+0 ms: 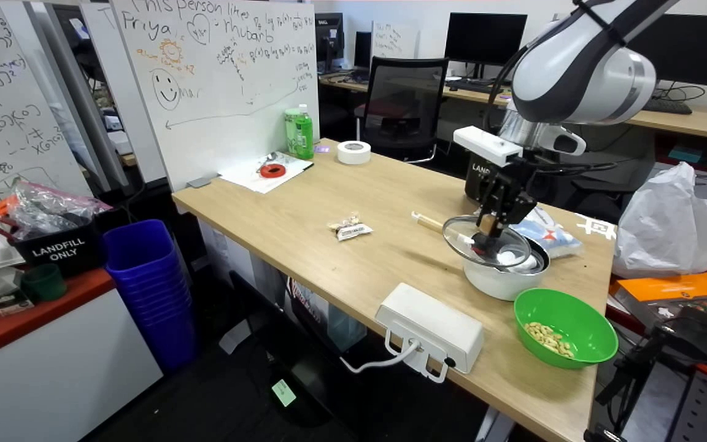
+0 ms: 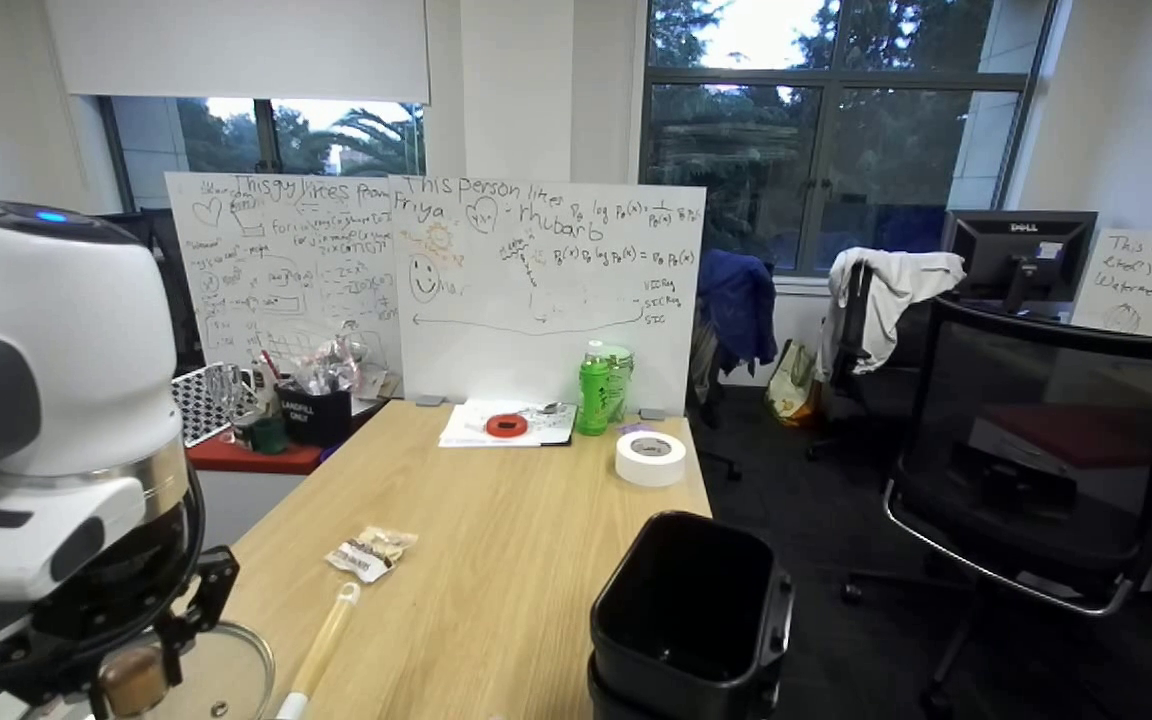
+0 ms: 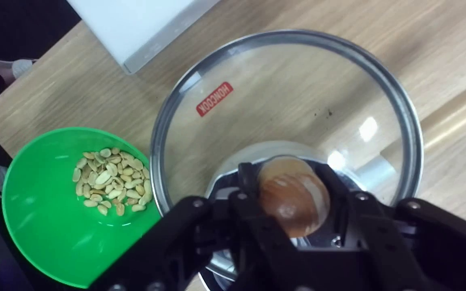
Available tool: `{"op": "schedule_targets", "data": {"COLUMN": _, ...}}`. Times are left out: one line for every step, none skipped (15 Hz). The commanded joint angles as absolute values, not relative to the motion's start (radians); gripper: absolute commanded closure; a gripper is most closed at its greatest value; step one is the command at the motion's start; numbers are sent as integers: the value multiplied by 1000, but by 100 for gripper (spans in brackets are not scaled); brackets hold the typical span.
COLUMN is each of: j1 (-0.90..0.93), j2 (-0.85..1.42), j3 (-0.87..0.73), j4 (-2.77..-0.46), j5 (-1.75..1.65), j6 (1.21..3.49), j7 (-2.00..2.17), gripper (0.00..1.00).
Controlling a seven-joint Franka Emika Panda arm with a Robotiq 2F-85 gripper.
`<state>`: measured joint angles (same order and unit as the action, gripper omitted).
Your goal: Remove the lid from the pot and put it on the table
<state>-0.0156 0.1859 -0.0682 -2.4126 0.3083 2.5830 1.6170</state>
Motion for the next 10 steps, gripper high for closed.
{"op": "schedule_targets", "data": {"j1": -5, "j2": 187, "j3": -34, "j4": -2369, "j5": 322, "j6": 2528, "j7": 1541, "gripper": 84}}
{"op": "schedule_targets", "data": {"j1": 2, "j2": 190, "j3": -20, "j4": -2355, "j5": 328, "j6": 2513, "j7": 1520, "gripper": 84}}
{"op": "schedule_targets", "data": {"j1": 9, "j2": 192, "j3": -9, "j4": -2342, "j5": 331, "j6": 2500, "j7": 1504, "gripper": 84}}
{"op": "schedule_targets", "data": {"j1": 15, "j2": 198, "j3": 2, "j4": -2325, "j5": 334, "j6": 2481, "j7": 1483, "gripper": 84}}
{"op": "schedule_targets", "data": {"j1": 20, "j2": 210, "j3": 11, "j4": -2306, "j5": 337, "j6": 2470, "j7": 1465, "gripper": 84}}
{"op": "schedule_targets", "data": {"j1": 25, "j2": 226, "j3": 19, "j4": -2284, "j5": 342, "j6": 2466, "j7": 1452, "gripper": 84}}
{"op": "schedule_targets", "data": {"j1": 27, "j2": 247, "j3": 25, "j4": -2255, "j5": 350, "j6": 2451, "j7": 1439, "gripper": 84}}
{"op": "schedule_targets", "data": {"j1": 28, "j2": 266, "j3": 32, "j4": -2229, "j5": 363, "j6": 2446, "j7": 1420, "gripper": 84}}
{"op": "schedule_targets", "data": {"j1": 27, "j2": 288, "j3": 36, "j4": -2201, "j5": 372, "j6": 2429, "j7": 1407, "gripper": 84}}
{"op": "schedule_targets", "data": {"j1": 26, "j2": 311, "j3": 40, "j4": -2172, "j5": 384, "j6": 2416, "j7": 1388, "gripper": 84}}
